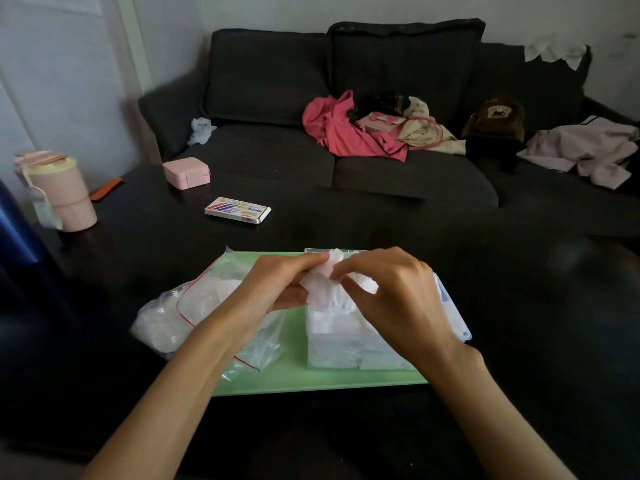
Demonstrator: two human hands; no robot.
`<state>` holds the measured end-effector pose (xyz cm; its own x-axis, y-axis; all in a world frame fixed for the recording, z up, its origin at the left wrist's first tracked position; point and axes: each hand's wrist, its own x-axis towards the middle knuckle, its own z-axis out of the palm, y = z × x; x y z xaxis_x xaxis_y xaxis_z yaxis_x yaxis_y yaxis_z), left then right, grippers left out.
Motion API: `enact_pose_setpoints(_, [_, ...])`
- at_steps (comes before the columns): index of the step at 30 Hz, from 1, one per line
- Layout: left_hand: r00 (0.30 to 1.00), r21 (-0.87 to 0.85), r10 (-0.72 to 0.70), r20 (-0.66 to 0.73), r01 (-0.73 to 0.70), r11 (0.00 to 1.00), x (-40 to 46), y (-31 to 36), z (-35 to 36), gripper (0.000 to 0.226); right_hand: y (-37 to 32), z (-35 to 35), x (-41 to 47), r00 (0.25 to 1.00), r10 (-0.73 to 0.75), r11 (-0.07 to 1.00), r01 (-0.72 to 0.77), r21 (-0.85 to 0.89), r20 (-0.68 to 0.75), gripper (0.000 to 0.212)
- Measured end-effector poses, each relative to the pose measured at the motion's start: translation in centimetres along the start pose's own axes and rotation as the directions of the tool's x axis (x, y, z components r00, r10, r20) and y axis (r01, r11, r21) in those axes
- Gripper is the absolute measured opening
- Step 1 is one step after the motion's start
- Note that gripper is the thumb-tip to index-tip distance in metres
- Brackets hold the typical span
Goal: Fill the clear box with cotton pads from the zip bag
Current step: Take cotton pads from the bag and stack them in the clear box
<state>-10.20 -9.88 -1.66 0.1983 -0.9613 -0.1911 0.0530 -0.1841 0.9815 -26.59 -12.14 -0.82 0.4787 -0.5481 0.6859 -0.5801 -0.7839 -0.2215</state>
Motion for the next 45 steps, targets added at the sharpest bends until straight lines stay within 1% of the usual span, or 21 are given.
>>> enact_pose_setpoints(4, [0.999,-0.005,0.033,-0.024,-0.033,0.999,-0.1,-0.2,-0.5,0.020,-0.3,0.2,-0.2,0.987,-0.146,0.988,0.143,-0.049,-0.062,0.018])
enact_pose_setpoints(6, [0.997,-0.027,0.058,-0.046,-0.059,0.998,-0.1,-0.2,-0.8,0.018,-0.6,0.0,-0.2,0.998,-0.060,0.994,0.061,0.090,-0.010,0.017])
enact_pose_setpoints(7, [0.996,-0.023,0.077,-0.045,-0.078,0.997,0.0,-0.2,-1.0,0.019,-0.8,-0.4,-0.1,0.997,0.035,0.964,-0.051,0.261,0.068,0.016])
enact_pose_setpoints(8, [0.995,-0.017,0.093,-0.031,-0.093,0.995,-0.1,-0.2,-1.2,0.020,-0.8,-0.9,0.2,0.974,0.119,0.867,-0.197,0.458,0.193,0.014])
enact_pose_setpoints(9, [0.994,-0.015,0.107,-0.007,-0.107,0.994,-0.1,-0.1,-1.2,0.022,-0.7,-1.3,0.5,0.930,0.174,0.710,-0.347,0.613,0.325,0.014])
enact_pose_setpoints(10, [0.993,-0.012,0.116,0.021,-0.116,0.993,-0.3,0.0,-1.2,0.023,-0.6,-1.6,0.8,0.881,0.215,0.550,-0.466,0.693,0.421,0.015])
enact_pose_setpoints(11, [0.992,0.000,0.120,0.043,-0.120,0.993,-0.4,0.1,-1.1,0.022,-0.1,-1.7,0.9,0.846,0.263,0.449,-0.533,0.717,0.464,0.015])
enact_pose_setpoints(12, [0.992,0.020,0.117,0.053,-0.118,0.993,-0.5,0.1,-1.0,0.019,0.2,-1.7,1.0,0.822,0.315,0.401,-0.568,0.719,0.474,0.016])
enact_pose_setpoints(14, [0.993,0.051,0.104,0.061,-0.107,0.993,-0.5,0.0,-0.7,0.021,0.4,-1.5,1.3,0.803,0.397,0.426,-0.590,0.686,0.444,0.019])
enact_pose_setpoints(17, [0.994,0.093,0.087,0.070,-0.093,0.991,-0.5,0.0,-0.6,0.035,0.4,-0.9,1.3,0.826,0.434,0.526,-0.556,0.644,0.360,0.019])
enact_pose_setpoints(19, [0.996,0.082,0.054,0.077,-0.060,0.995,-0.4,0.2,-0.7,0.022,0.4,-0.7,1.2,0.854,0.435,0.619,-0.514,0.594,0.285,0.022])
enact_pose_setpoints(21, [0.990,0.102,0.040,0.136,-0.054,0.993,-0.4,0.5,-0.9,0.022,0.6,-0.4,1.2,0.871,0.432,0.723,-0.490,0.488,0.233,0.030])
enact_pose_setpoints(23, [0.980,0.182,0.077,0.186,-0.112,0.977,-0.3,0.6,-1.0,0.014,0.9,-0.3,1.6,0.851,0.451,0.736,-0.525,0.428,0.269,0.043])
enact_pose_setpoints(24, [0.975,0.203,0.100,0.198,-0.140,0.969,-0.5,0.9,-0.9,0.008,1.0,-0.4,1.7,0.826,0.468,0.704,-0.563,0.432,0.314,0.048])
enact_pose_setpoints(27, [0.972,0.180,0.126,0.197,-0.163,0.970,-0.4,1.5,-0.6,0.019,1.3,-0.3,2.0,0.768,0.512,0.593,-0.640,0.488,0.386,0.049])
enact_pose_setpoints(32, [0.994,0.134,0.104,0.045,-0.109,0.985,1.1,3.0,0.3,0.029,1.6,-0.2,2.4,0.764,0.605,0.550,-0.605,0.575,0.225,0.037])
enact_pose_setpoints(34, [0.993,0.146,0.112,-0.033,-0.106,0.984,2.1,3.3,0.5,0.035,2.0,0.2,2.7,0.709,0.662,0.452,-0.635,0.627,0.242,0.034])
enact_pose_setpoints(37, [0.981,0.272,0.148,-0.124,-0.110,0.956,3.4,3.0,1.0,0.029,3.1,1.0,2.5,0.563,0.741,0.219,-0.718,0.661,0.366,0.030])
enact_pose_setpoints(39, [0.967,0.479,0.194,-0.162,-0.095,0.873,3.8,2.2,1.0,0.030,3.4,1.9,2.0,0.517,0.758,0.189,-0.757,0.625,0.397,0.027])
enact_pose_setpoints(42, [0.943,0.740,0.294,-0.159,-0.083,0.667,3.2,0.5,0.9,0.034,3.8,3.2,0.9,0.589,0.707,0.335,-0.766,0.549,0.392,0.019])
enact_pose_setpoints(45, [0.921,0.792,0.378,-0.093,-0.162,0.589,2.7,-0.8,1.1,0.026,4.2,4.0,0.4,0.694,0.649,0.578,-0.716,0.391,0.312,0.010])
